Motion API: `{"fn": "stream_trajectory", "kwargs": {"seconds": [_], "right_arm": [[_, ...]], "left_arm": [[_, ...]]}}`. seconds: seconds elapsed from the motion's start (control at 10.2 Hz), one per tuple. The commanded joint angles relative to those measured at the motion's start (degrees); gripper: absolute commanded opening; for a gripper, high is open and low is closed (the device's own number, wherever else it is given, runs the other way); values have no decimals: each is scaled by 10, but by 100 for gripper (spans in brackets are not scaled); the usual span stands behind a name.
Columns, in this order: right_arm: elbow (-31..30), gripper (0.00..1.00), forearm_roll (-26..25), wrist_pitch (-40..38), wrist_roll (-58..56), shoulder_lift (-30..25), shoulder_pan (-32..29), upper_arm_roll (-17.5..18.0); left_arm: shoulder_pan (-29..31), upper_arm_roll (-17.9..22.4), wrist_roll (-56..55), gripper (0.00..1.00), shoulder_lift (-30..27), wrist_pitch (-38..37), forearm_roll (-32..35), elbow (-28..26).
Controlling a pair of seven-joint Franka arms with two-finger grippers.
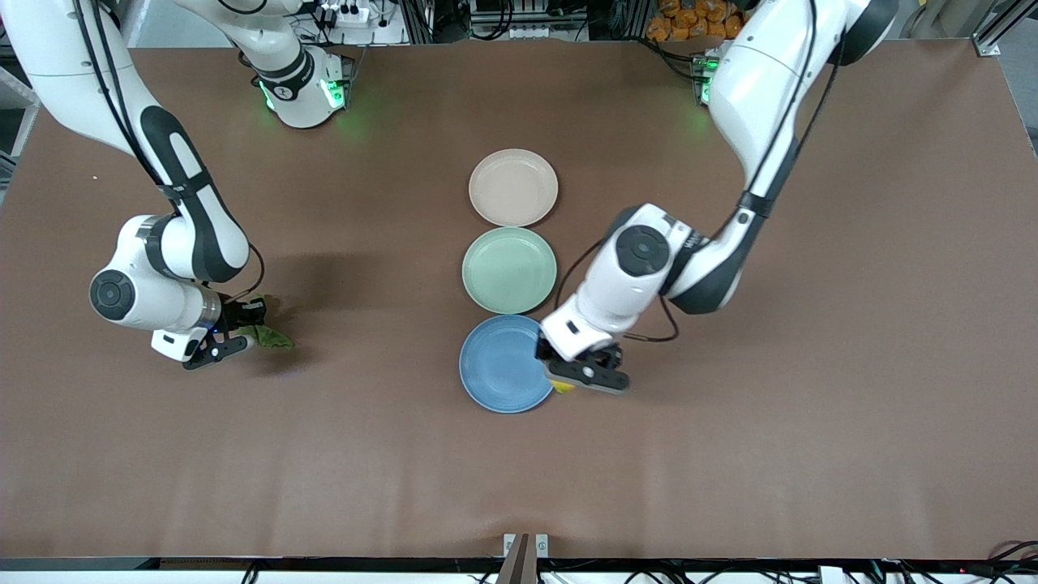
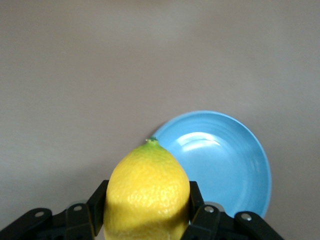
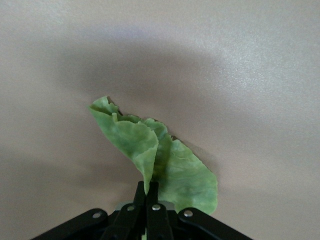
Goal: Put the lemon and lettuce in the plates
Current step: 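Carry the lemon with the left gripper onto the blue plate and release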
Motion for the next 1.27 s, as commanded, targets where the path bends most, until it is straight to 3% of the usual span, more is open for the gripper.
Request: {"fn": "stream_trajectory", "kwargs": {"seconds": [0.0,0.49,0.69,0.78,0.88,0.98,1.08,1.18], "right_arm": [[9,0,10,-47,-4,-28,6,8],[36,0,14,-160,146,-75,75,25],[36,0,46,-220,166,-105,101,40],[36,0,72,-249,170,-122,106,54],[36,0,103,-263,200,-141,109,70],[36,0,106,-273,235,-150,118,85],[36,0,108,-274,289,-157,133,104],[35,0,108,-269,352,-158,154,129]], "left_arm": [[-44,23,-31,0,15,7,-8,7],[-104,69,-52,7,60,51,-9,8],[-115,83,-53,10,81,70,-9,8],[-115,83,-53,16,85,70,-9,7],[-113,83,-54,25,82,69,-10,7],[-110,82,-60,53,74,67,-13,7],[-110,83,-66,100,69,66,-11,7],[-108,83,-67,100,60,66,-10,6]]}}
